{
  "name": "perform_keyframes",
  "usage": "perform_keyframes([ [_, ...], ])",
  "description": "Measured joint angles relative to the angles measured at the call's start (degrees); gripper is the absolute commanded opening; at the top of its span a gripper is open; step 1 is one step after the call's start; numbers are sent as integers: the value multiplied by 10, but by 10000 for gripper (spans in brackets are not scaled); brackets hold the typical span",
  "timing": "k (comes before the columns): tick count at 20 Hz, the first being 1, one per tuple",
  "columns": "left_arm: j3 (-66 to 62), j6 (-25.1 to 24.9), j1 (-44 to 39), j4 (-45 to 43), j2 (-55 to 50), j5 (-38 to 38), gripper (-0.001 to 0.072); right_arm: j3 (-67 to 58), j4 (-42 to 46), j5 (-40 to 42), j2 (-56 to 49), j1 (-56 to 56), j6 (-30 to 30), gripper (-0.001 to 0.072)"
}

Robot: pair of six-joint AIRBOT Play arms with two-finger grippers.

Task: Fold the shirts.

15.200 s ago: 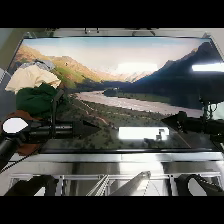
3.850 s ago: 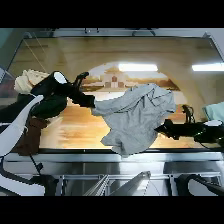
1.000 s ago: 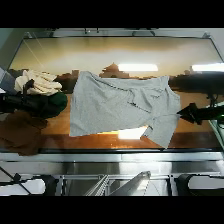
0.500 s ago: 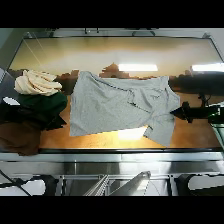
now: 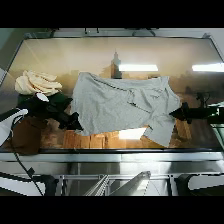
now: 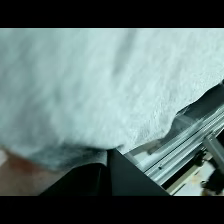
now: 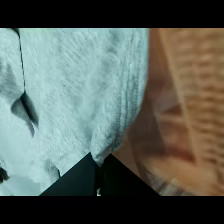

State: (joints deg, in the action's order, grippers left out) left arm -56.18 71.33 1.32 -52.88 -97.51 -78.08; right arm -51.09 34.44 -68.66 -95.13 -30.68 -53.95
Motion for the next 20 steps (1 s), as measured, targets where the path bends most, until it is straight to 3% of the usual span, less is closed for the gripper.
perform_keyframes([
  [4,-33,-6,-5,-23,21,12,19,0,-7,-35,45,-21,-5,12],
  [6,-43,-7,24,-16,59,-19,20,0,-6,-51,83,-46,-22,12],
  [10,-52,-31,99,82,160,-65,18,0,-40,-103,180,-87,-45,12],
  [12,-62,-63,131,196,221,-94,19,0,-120,-142,246,-96,-40,12],
  [15,-116,-100,178,371,319,-129,22,-14,-306,-167,367,-108,-23,13],
  [17,-169,-115,220,458,377,-130,23,-39,-418,-147,445,-122,-6,13],
  [20,-241,-125,298,536,451,-105,23,-93,-508,-86,539,-144,15,13],
])
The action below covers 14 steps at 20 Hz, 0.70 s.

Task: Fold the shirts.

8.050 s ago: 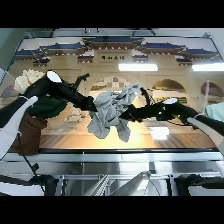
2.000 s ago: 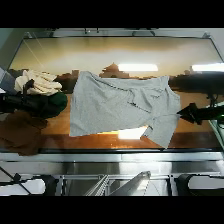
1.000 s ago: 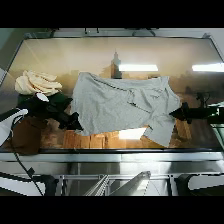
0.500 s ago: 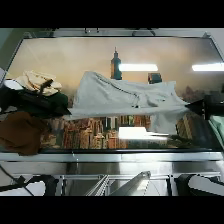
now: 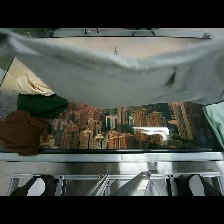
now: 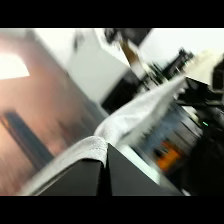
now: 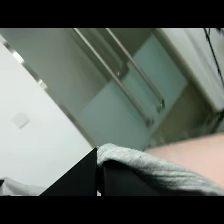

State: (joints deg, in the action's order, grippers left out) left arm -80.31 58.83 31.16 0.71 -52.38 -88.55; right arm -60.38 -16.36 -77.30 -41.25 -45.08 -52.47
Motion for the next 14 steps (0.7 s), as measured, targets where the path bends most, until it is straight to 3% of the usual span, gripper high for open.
perform_keyframes([
  [3,-55,-4,84,21,48,14,23,-49,-35,49,49,-10,12,13],
  [5,-82,0,106,17,52,14,22,-65,-10,65,59,-13,-6,12],
  [9,-125,14,76,-35,16,16,22,-77,126,78,64,0,-70,12],
  [14,-153,20,13,-74,-31,-28,22,-81,200,82,65,8,-85,12],
])
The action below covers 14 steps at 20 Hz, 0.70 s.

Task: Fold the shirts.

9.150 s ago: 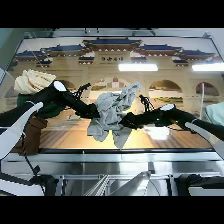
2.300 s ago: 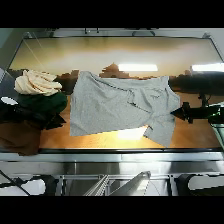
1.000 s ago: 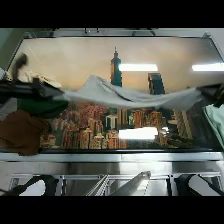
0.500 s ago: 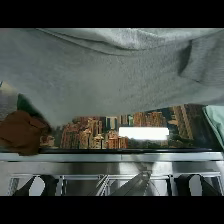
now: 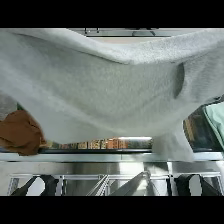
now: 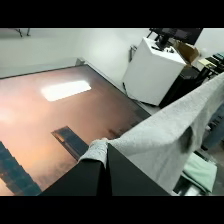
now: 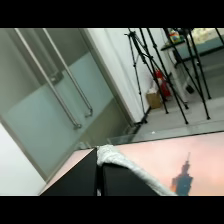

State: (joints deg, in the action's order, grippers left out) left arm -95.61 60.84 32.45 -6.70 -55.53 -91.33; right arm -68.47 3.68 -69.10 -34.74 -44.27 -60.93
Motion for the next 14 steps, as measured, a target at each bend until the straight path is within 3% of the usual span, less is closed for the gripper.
perform_keyframes([
  [6,-5,1,-38,-6,10,-48,23,-1,30,-9,32,2,-1,12],
  [10,-6,-6,-21,-16,42,-59,24,-1,70,8,48,2,-5,12],
  [14,-5,-2,-49,-33,-35,-54,24,-1,103,29,-22,30,12,12],
])
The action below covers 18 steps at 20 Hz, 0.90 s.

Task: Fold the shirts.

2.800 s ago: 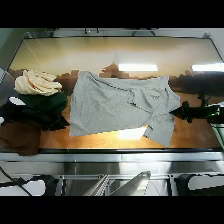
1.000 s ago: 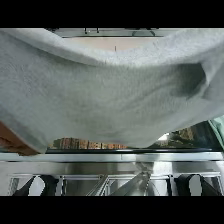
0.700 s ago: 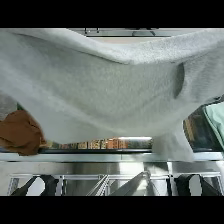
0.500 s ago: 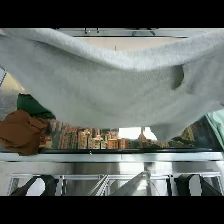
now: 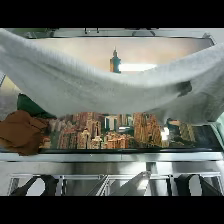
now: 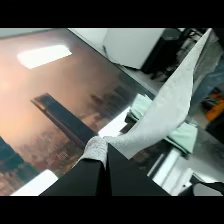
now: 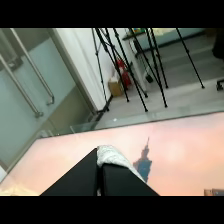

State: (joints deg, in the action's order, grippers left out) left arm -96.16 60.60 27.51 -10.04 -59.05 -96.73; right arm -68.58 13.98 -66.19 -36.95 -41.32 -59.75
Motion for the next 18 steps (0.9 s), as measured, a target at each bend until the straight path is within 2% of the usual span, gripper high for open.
perform_keyframes([
  [3,0,-13,-68,-33,-123,18,24,0,30,40,-107,67,40,12],
  [7,-10,-25,-129,-82,-316,79,23,0,51,114,-303,160,100,12],
  [11,-73,-13,-154,-102,-479,118,22,0,-5,152,-469,200,167,12],
  [14,-147,4,-171,-103,-537,123,22,-6,-76,148,-518,201,212,12],
  [18,-207,10,-194,-47,-509,81,22,-21,-124,63,-478,190,245,12],
])
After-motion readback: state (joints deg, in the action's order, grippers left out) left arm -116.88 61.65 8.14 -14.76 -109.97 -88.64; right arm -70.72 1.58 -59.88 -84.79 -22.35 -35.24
